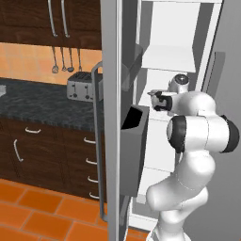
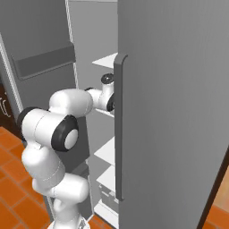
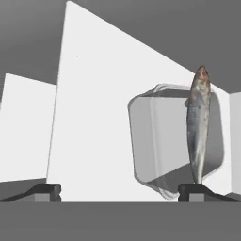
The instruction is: Take the meat container that has the fish and place it on the second highest rack of the freezer. Then take the vegetable container that has the sweet potato and cucumber and place it on the highest rack of the freezer.
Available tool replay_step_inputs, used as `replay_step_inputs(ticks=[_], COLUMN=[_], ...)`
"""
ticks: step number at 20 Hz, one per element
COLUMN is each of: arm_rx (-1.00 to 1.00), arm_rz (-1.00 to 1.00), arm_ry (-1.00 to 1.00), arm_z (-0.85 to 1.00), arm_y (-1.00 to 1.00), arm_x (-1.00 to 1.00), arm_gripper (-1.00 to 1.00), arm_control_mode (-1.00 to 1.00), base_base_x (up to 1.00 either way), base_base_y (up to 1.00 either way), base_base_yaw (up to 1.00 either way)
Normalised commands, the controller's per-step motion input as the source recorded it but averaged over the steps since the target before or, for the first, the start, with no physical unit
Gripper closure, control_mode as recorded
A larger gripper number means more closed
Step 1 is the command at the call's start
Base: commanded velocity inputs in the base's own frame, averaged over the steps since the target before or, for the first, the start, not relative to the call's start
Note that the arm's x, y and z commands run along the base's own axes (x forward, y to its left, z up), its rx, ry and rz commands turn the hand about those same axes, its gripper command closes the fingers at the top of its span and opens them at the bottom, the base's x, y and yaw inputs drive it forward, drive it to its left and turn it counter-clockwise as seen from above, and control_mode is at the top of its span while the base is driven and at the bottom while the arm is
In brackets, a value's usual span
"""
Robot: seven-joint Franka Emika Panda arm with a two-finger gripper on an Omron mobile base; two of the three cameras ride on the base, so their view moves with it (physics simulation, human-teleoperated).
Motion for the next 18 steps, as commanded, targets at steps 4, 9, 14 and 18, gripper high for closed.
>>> replay_step_inputs(ticks=[4,9,14,18], arm_rx=[0.00,0.00,0.00,0.00], arm_rz=[0.00,0.00,0.00,0.00], arm_ry=[0.00,0.01,0.07,0.10], arm_z=[0.04,0.30,0.50,0.43], arm_y=[0.42,0.21,0.02,0.00], arm_x=[-0.58,-0.73,-0.78,-0.72], arm_gripper=[-1.00,-1.00,-1.00,-1.00], arm_control_mode=[-1.00,-1.00,-1.00,-1.00], base_base_x=[0.00,0.00,0.00,0.00], base_base_y=[0.00,0.00,0.00,0.00], base_base_yaw=[0.00,0.00,0.00,0.00])
